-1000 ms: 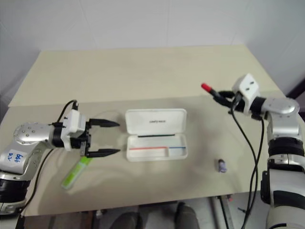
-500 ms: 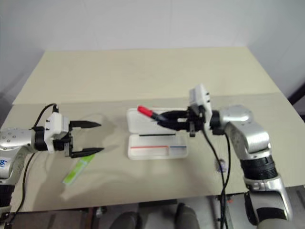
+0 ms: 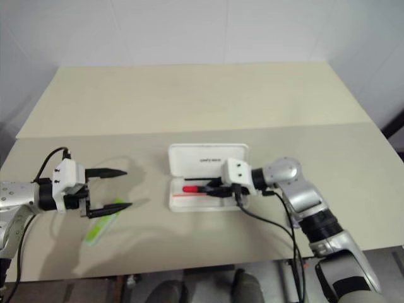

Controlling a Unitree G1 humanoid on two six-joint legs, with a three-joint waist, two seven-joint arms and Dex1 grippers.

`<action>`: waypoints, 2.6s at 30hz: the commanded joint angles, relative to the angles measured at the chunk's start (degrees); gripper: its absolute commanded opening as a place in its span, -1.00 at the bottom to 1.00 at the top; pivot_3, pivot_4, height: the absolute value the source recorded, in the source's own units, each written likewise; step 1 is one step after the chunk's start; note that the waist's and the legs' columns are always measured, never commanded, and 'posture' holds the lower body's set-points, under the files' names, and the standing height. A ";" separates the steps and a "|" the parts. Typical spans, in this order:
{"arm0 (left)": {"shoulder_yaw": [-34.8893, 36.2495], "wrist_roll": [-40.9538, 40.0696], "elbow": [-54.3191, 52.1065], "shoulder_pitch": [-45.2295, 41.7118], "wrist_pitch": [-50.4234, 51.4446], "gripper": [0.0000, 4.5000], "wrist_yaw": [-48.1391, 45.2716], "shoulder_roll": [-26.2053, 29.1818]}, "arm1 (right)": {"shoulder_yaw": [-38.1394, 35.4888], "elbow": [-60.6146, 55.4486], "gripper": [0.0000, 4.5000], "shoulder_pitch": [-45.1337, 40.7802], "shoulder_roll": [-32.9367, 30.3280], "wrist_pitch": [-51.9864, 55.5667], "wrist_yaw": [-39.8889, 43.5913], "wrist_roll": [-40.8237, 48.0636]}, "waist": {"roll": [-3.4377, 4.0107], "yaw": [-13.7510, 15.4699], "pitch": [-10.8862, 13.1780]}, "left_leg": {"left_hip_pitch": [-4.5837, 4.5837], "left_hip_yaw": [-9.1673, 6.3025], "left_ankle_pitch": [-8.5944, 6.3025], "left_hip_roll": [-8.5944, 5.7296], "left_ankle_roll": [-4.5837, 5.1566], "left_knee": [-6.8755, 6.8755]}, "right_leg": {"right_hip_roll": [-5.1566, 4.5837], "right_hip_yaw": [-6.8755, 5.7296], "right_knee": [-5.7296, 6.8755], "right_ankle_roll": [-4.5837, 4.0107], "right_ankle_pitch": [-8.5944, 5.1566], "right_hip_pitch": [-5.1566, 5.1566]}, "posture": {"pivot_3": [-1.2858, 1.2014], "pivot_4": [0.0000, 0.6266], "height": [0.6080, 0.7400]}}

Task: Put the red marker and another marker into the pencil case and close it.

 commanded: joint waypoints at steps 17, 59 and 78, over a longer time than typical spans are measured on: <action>1.92 -1.78 -5.45 2.16 2.15 1.00 3.12 -0.76 | -4.65 -5.70 0.99 -0.96 4.79 4.28 1.06 8.17 | -0.01 0.05 -0.01 | 0.12 0.30 -0.06 0.61 -0.11 0.00 | 0.49 -0.01 0.00 -0.17 -0.07 -0.03 | 0.03 -0.52 1.00; 6.77 9.36 3.39 29.37 -13.16 0.16 30.07 -25.74 | -18.38 -13.61 1.00 12.24 -16.27 2.64 18.00 22.51 | 0.43 1.94 -0.52 | 0.33 0.80 -0.51 0.74 0.04 0.16 | 0.50 0.02 -0.04 -0.50 0.02 0.21 | 0.03 -0.52 1.00; 7.12 -0.23 -6.53 17.96 -13.73 -0.49 22.43 -18.87 | -18.16 -11.19 1.00 13.36 -15.74 1.55 15.73 20.32 | -0.10 1.72 -0.51 | 0.26 0.73 -0.28 0.77 -0.07 0.14 | 0.51 -0.14 -0.09 -0.69 0.14 -0.06 | 0.03 -0.52 1.00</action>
